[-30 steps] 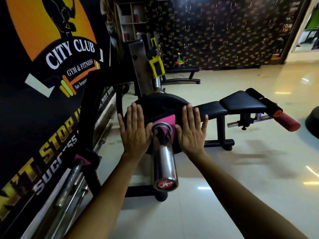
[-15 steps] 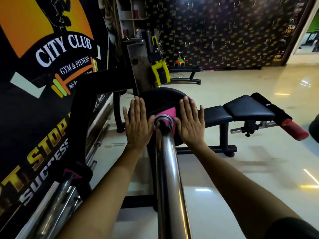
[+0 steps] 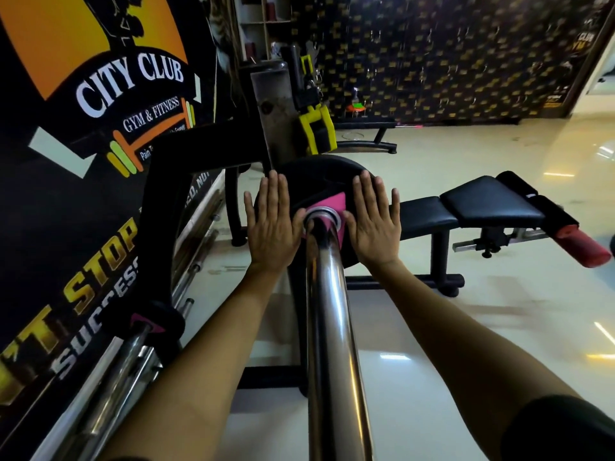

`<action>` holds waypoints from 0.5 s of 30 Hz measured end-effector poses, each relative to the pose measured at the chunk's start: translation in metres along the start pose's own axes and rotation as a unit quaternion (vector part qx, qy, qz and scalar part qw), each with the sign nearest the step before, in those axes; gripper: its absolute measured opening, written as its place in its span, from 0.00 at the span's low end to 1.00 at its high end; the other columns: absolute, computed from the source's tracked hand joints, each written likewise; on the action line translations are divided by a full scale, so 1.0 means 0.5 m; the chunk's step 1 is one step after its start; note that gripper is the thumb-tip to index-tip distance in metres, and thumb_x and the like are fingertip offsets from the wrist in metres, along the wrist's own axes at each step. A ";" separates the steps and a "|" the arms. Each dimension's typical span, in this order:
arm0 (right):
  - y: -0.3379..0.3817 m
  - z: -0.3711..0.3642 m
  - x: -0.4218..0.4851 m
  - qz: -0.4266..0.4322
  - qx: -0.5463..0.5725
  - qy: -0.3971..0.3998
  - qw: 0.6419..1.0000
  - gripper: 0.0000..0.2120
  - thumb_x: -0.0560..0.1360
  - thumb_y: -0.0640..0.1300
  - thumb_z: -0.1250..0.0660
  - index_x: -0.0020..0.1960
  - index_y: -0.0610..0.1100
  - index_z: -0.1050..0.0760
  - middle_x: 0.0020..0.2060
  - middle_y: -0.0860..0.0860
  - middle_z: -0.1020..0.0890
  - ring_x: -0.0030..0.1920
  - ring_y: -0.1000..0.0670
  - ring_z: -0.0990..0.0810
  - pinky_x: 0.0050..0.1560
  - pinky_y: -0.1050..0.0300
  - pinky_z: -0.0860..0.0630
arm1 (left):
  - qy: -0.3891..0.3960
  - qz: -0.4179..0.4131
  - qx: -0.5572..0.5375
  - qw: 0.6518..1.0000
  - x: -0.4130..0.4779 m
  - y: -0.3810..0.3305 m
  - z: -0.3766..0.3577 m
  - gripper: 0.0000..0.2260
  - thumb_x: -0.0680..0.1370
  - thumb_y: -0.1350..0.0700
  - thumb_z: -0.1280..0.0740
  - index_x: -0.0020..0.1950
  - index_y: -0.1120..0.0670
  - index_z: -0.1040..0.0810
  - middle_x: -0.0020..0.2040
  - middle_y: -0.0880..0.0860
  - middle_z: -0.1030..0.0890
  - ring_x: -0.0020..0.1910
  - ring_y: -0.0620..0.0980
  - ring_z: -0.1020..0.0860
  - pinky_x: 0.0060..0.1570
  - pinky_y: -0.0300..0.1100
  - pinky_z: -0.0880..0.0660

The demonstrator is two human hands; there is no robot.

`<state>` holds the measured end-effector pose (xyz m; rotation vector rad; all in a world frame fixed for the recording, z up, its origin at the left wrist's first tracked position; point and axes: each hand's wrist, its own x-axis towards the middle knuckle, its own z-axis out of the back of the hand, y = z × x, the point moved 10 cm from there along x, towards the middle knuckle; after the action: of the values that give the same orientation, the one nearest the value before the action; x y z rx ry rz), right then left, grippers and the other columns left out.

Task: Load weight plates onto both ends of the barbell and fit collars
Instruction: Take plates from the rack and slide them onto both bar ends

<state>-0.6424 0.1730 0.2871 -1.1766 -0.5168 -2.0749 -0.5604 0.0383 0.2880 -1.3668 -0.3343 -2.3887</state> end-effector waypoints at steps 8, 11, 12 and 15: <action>0.017 0.049 -0.037 -0.038 0.039 0.175 0.983 0.26 0.81 0.48 0.49 0.75 0.47 0.54 0.76 0.49 0.50 0.76 0.50 0.54 0.74 0.45 0.59 | 0.091 0.016 -0.194 0.977 -0.024 0.006 0.054 0.27 0.81 0.51 0.44 0.76 0.59 0.48 0.76 0.59 0.45 0.76 0.52 0.50 0.74 0.47 0.54; 0.028 0.069 -0.104 -0.069 0.062 0.235 0.968 0.25 0.81 0.50 0.50 0.75 0.48 0.52 0.76 0.50 0.50 0.76 0.49 0.54 0.75 0.46 0.57 | 0.180 0.038 -0.235 0.955 -0.083 0.015 0.061 0.26 0.81 0.50 0.45 0.76 0.58 0.49 0.77 0.57 0.47 0.76 0.52 0.51 0.75 0.49 0.52; 0.027 0.073 -0.139 -0.103 0.096 0.258 0.956 0.24 0.81 0.51 0.50 0.75 0.48 0.48 0.76 0.49 0.47 0.76 0.49 0.52 0.75 0.46 0.56 | 0.214 0.048 -0.246 0.944 -0.113 0.021 0.061 0.26 0.81 0.50 0.45 0.76 0.57 0.49 0.77 0.56 0.47 0.76 0.51 0.51 0.75 0.49 0.52; 0.025 0.096 -0.256 -0.231 0.226 0.289 0.901 0.20 0.80 0.48 0.45 0.70 0.44 0.35 0.73 0.46 0.36 0.74 0.47 0.42 0.73 0.46 0.45 | 0.305 0.082 -0.256 0.914 -0.226 0.044 0.069 0.26 0.81 0.48 0.45 0.76 0.57 0.47 0.77 0.55 0.46 0.76 0.51 0.49 0.74 0.47 0.49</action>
<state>-0.5599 0.2419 0.2015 -0.1453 -0.9758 -2.3669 -0.4719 0.0535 0.2080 -0.6928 0.5856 -2.6930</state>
